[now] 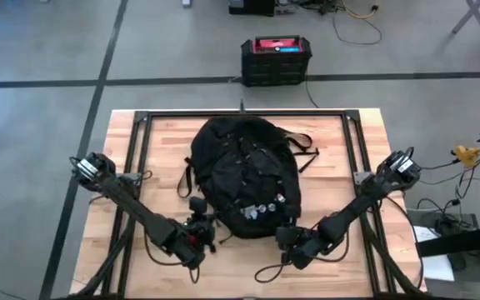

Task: Unpack backpack
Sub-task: Close the black backpack

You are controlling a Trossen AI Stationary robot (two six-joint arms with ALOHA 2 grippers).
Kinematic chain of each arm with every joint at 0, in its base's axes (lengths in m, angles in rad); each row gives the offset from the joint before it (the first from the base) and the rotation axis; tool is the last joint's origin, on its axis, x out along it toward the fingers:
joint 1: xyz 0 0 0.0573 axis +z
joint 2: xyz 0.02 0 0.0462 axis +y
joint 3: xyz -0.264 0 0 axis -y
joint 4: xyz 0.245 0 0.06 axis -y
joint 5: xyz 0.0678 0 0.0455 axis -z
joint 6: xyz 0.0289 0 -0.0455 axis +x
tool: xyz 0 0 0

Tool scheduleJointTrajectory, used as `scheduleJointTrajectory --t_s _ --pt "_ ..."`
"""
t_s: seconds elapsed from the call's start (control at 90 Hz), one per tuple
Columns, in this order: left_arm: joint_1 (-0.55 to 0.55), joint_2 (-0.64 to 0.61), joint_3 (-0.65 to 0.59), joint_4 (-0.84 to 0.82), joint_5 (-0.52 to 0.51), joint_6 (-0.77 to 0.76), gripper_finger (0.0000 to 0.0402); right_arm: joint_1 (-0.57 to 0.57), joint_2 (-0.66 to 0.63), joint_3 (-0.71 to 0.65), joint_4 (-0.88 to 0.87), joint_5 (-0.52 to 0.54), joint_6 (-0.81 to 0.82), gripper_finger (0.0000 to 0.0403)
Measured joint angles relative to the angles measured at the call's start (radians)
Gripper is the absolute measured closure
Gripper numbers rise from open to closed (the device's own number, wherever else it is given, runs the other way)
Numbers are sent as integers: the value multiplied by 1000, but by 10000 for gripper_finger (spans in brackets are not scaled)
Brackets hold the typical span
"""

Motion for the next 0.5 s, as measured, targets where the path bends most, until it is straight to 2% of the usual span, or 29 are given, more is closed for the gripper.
scheduleJointTrajectory --t_s 0.133,0.333,0.5 --pt "5 3 15 51 19 144 401 -1 -10 0 -35 9 5 403" --pt "19 10 37 356 52 406 401 24 -118 79 -83 18 -51 403" --pt "59 71 49 616 151 626 401 26 -142 131 -29 36 -132 403"
